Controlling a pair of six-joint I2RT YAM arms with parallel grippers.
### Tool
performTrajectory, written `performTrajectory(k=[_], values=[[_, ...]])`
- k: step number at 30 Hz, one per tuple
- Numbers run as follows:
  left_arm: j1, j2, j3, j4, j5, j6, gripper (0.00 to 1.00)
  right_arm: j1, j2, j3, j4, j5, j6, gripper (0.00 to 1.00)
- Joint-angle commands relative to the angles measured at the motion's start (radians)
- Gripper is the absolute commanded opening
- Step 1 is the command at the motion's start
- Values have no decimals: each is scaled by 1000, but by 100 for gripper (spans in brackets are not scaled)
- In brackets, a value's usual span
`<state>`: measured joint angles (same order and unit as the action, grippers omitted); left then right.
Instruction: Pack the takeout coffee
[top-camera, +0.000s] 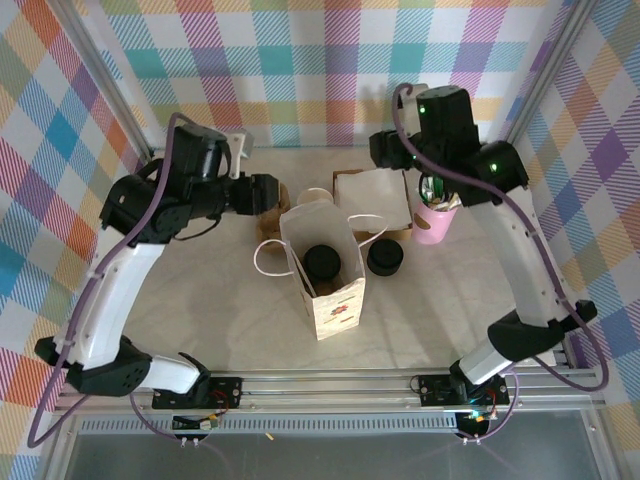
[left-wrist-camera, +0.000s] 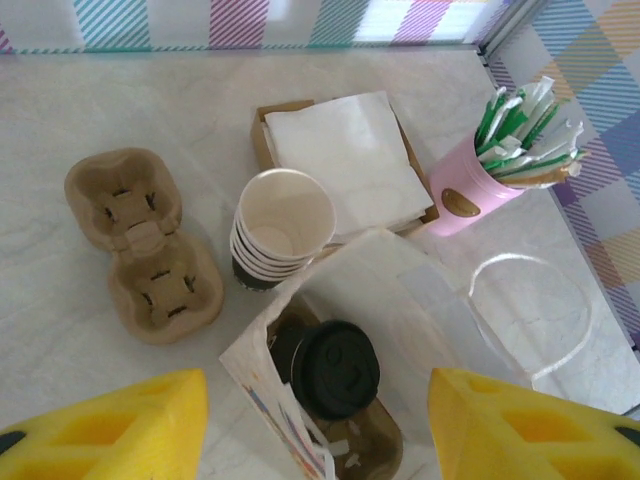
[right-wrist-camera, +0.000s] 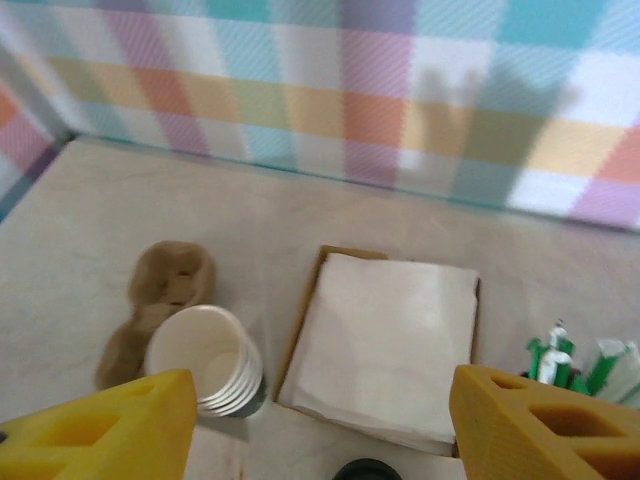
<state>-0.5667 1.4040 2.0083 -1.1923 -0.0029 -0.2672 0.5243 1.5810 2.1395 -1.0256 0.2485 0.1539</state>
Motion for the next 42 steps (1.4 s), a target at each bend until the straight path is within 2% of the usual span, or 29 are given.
performTrajectory(k=[1, 4, 10, 24, 33, 42], values=[[33, 82, 47, 58, 57, 14, 60, -52, 56, 40, -57, -89, 107, 70], [48, 132, 57, 93, 87, -6, 61, -86, 130, 55, -89, -133, 127, 73], [67, 195, 34, 135, 104, -22, 65, -92, 258, 39, -87, -151, 153, 76], [147, 160, -201, 335, 145, -21, 70, -106, 539, 45, -32, -174, 176, 77], [220, 180, -322, 485, 300, -51, 68, -106, 650, 46, -27, -176, 191, 77], [231, 288, -265, 501, 388, -70, 68, -105, 747, 85, -34, -171, 184, 78]])
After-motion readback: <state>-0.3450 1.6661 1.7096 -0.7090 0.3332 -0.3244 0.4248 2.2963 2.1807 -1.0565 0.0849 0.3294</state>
